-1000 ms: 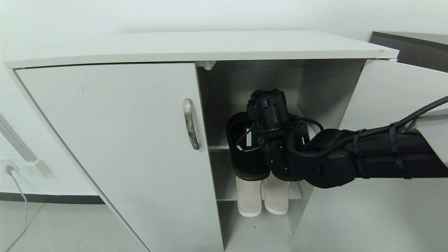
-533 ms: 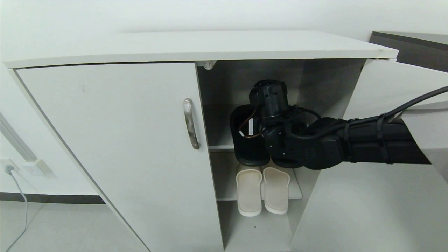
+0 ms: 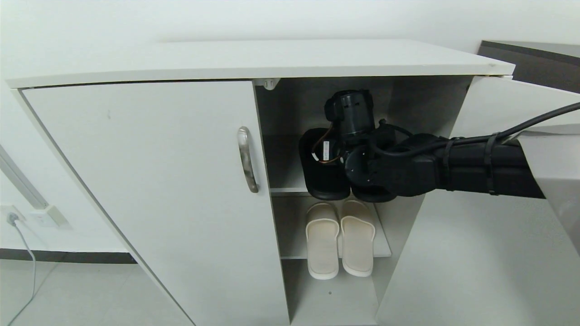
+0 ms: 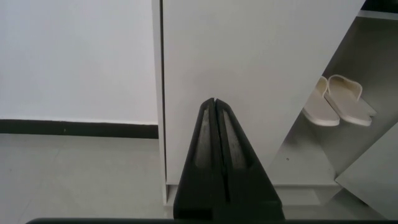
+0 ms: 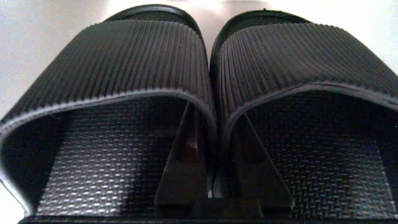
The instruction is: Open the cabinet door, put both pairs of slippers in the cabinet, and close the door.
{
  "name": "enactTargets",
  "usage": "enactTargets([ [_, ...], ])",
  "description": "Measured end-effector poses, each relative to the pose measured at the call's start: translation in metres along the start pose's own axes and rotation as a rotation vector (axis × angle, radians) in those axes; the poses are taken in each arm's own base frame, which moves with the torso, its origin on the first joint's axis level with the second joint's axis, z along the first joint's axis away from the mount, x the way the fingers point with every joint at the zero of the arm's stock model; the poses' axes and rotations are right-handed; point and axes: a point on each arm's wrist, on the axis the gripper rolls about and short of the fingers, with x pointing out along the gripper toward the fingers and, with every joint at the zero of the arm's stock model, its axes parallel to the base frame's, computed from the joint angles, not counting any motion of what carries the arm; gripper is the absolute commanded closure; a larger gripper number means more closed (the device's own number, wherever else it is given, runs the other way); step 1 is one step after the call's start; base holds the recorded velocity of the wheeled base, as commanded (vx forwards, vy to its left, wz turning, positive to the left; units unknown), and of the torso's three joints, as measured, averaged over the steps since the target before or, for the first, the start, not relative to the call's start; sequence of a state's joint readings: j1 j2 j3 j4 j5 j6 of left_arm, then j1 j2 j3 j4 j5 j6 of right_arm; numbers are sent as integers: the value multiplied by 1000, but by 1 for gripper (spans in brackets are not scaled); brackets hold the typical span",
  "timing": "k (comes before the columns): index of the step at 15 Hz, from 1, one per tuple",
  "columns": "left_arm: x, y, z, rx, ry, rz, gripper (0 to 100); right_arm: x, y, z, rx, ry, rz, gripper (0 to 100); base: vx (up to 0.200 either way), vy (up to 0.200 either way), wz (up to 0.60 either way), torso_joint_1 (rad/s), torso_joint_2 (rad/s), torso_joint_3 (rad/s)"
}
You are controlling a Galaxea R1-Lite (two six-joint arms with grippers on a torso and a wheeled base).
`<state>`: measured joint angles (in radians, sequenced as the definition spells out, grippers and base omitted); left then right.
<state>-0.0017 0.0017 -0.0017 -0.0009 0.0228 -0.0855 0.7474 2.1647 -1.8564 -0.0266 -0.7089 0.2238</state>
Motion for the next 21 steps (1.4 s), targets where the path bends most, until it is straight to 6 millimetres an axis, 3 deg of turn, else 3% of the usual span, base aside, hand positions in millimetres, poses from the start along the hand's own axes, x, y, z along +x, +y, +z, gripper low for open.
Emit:
enactTargets([
  [6,0,0,0,0,0,1,100,13,3,-6,0,1,-13,100,0,0,0,0,0,0],
  [7,0,0,0,0,0,1,100,13,3,-7,-1,2,-14,0,0,0,0,0,0,0],
  [14,0,0,0,-4,-1,1,100,3,3,-15,-29,36,-12,0,0,0,0,0,0,0],
  [18,0,0,0,-4,-1,1,100,-25,1,-14,-49,52,21,0,0,0,0,0,0,0],
  [21,0,0,0,-5,-1,1,100,-58,-5,-13,-68,65,61,0,0,0,0,0,0,0],
])
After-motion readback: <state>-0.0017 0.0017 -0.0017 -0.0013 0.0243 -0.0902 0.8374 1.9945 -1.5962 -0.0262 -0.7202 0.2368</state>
